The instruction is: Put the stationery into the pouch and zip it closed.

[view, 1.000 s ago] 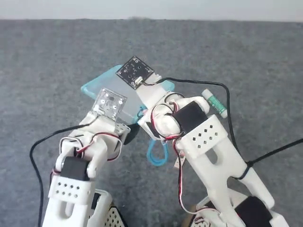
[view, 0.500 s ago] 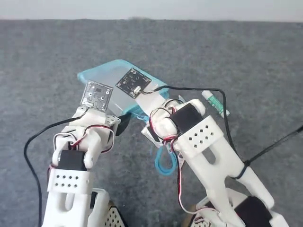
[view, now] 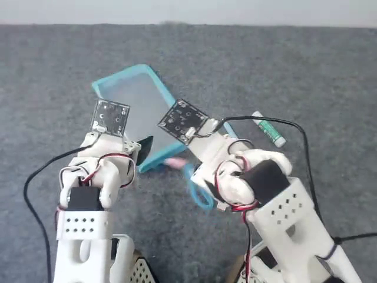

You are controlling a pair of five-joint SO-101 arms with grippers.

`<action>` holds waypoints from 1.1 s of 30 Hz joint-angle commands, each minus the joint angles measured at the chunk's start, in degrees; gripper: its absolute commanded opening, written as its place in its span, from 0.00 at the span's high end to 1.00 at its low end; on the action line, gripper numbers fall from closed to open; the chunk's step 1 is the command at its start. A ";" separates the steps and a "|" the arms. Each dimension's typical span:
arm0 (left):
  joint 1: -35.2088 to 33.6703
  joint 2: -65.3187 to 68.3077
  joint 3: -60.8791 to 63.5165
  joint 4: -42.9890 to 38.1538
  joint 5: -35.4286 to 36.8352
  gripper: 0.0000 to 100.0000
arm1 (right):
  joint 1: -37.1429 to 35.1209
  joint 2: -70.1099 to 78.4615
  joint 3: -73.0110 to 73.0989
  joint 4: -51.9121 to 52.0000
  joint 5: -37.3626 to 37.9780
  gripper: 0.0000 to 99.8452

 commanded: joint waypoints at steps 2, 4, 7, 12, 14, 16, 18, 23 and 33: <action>-1.23 0.53 -1.01 -2.02 1.14 0.70 | 3.03 -2.15 0.09 0.66 1.23 0.99; -1.41 0.44 -1.01 -1.93 1.14 0.70 | 2.15 -1.98 1.49 -0.57 1.41 0.99; -1.58 0.44 -1.27 -1.85 3.08 0.70 | -1.80 0.48 5.98 -5.41 0.97 0.99; -8.26 0.53 -3.91 -0.79 4.40 0.70 | -5.76 12.09 7.74 -13.05 -1.49 0.96; -11.96 0.53 -6.20 0.70 4.40 0.70 | -5.76 17.45 4.40 -12.97 -1.67 0.91; -14.86 0.62 -8.22 1.76 4.40 0.70 | -6.02 22.46 0.70 -12.44 -1.67 0.85; -17.32 0.62 -10.07 3.08 4.13 0.70 | -7.25 26.86 -2.64 -12.26 -1.58 0.81; -24.53 2.02 -17.01 6.51 1.85 0.70 | -10.86 36.53 -9.23 -13.58 -2.46 0.79; -25.67 21.19 -28.18 9.32 0.09 0.70 | -12.53 52.62 -19.87 -15.60 -3.78 0.79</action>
